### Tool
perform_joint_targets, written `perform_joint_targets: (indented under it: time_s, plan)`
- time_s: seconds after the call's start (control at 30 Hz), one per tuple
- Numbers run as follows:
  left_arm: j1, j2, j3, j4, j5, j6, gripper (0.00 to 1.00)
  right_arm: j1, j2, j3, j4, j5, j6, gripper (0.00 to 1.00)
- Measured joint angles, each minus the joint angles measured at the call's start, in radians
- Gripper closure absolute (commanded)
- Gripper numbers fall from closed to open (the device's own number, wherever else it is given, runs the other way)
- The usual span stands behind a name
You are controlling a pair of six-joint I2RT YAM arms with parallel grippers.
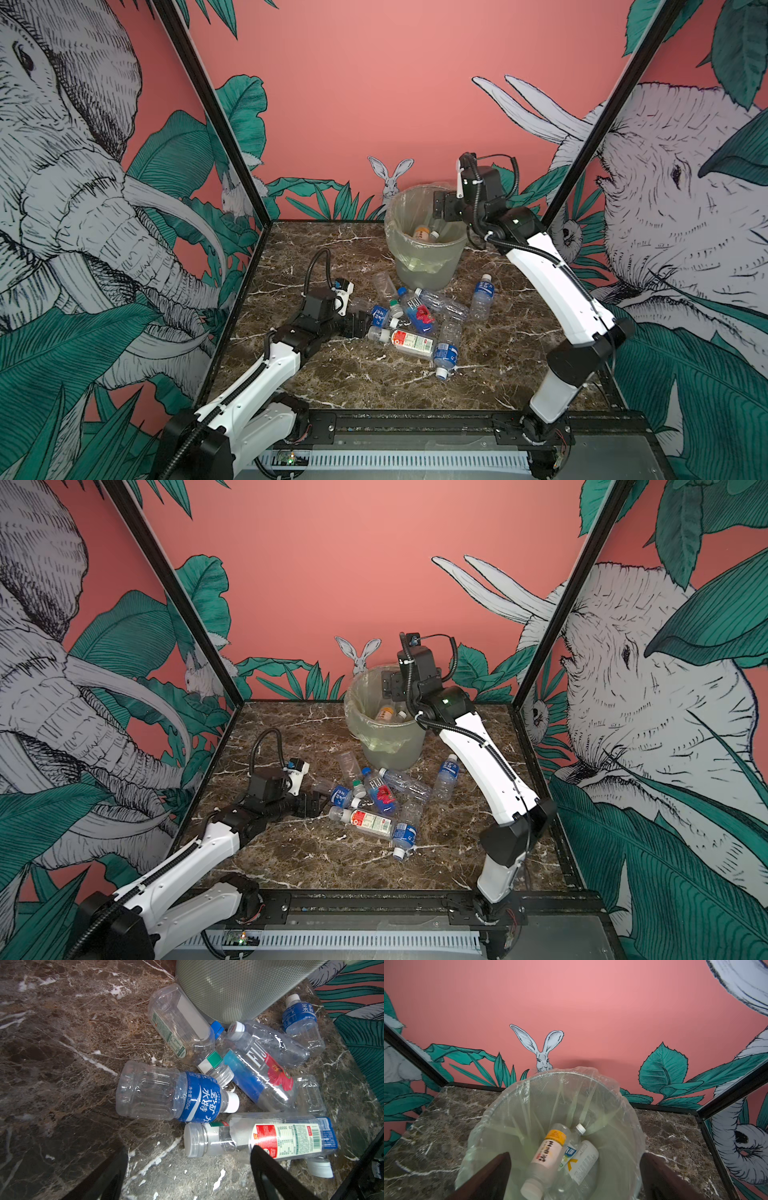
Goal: Throw the plastic bottles in the bin
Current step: 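Carry the yellow-labelled bottle with the right gripper over the bin and release, then lower the right gripper to the pile and grasp the red-labelled bottle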
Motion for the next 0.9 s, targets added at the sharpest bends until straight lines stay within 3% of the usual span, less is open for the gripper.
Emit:
perform_joint_targets:
  time_s: [0.13, 0.27, 0.53, 0.7, 0.9]
  plan:
    - [-0.019, 0.000, 0.012, -0.009, -0.001, 0.001, 0.08, 0.004, -0.182, -0.172, 0.037, -0.069, -0.007, 0.01]
    - [-0.029, 0.002, 0.031, -0.019, -0.010, 0.002, 0.08, 0.034, -0.275, -0.314, 0.048, -0.137, -0.047, 0.01]
    - [-0.031, 0.063, 0.064, -0.018, -0.029, -0.009, 0.08, 0.231, -0.299, -0.598, 0.016, -0.155, -0.152, 0.01]
    - [-0.031, 0.110, 0.085, -0.019, -0.034, -0.023, 0.08, 0.375, -0.299, -0.692, -0.006, -0.134, -0.192, 0.01]
    - [-0.025, 0.117, 0.097, -0.021, -0.055, -0.037, 0.08, 0.414, -0.268, -0.744, -0.008, -0.158, -0.203, 0.03]
